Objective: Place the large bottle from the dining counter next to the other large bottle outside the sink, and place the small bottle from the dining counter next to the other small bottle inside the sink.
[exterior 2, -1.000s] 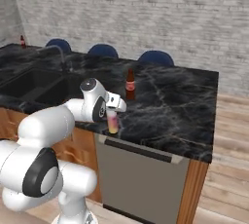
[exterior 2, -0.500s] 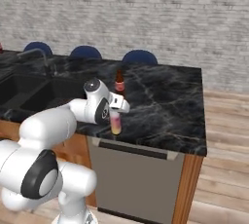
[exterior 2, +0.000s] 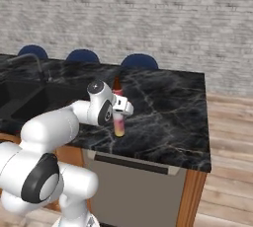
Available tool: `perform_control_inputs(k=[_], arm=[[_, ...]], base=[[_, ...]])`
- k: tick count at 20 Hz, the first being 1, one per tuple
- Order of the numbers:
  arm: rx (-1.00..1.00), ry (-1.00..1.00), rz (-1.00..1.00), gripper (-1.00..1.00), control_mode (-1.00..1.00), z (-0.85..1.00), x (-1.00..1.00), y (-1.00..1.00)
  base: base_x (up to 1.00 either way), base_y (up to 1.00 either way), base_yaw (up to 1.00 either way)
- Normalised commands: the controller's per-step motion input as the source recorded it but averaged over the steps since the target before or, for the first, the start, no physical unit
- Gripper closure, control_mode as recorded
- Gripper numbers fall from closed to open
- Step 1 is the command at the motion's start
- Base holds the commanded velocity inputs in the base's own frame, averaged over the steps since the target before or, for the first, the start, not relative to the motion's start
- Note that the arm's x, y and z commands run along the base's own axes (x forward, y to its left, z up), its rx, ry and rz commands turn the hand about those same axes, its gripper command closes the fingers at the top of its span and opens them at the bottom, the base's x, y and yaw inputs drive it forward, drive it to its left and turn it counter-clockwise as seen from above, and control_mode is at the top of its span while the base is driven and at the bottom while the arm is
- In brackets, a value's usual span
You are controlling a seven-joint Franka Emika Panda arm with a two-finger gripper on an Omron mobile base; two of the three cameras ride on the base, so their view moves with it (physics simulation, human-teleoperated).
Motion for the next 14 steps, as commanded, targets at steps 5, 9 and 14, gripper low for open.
perform_control_inputs(k=[5,9,14], arm=[[0.00,0.00,0.00,1.00,1.00,0.00,0.00,0.00],[0.00,0.00,0.00,1.00,1.00,0.00,0.00,0.00],[0.00,0.00,0.00,1.00,1.00,0.00,0.00,0.00]], base=[[0.50,0.06,-0.03],[0.31,0.06,-0.01],[0.07,0.00,0.00]])
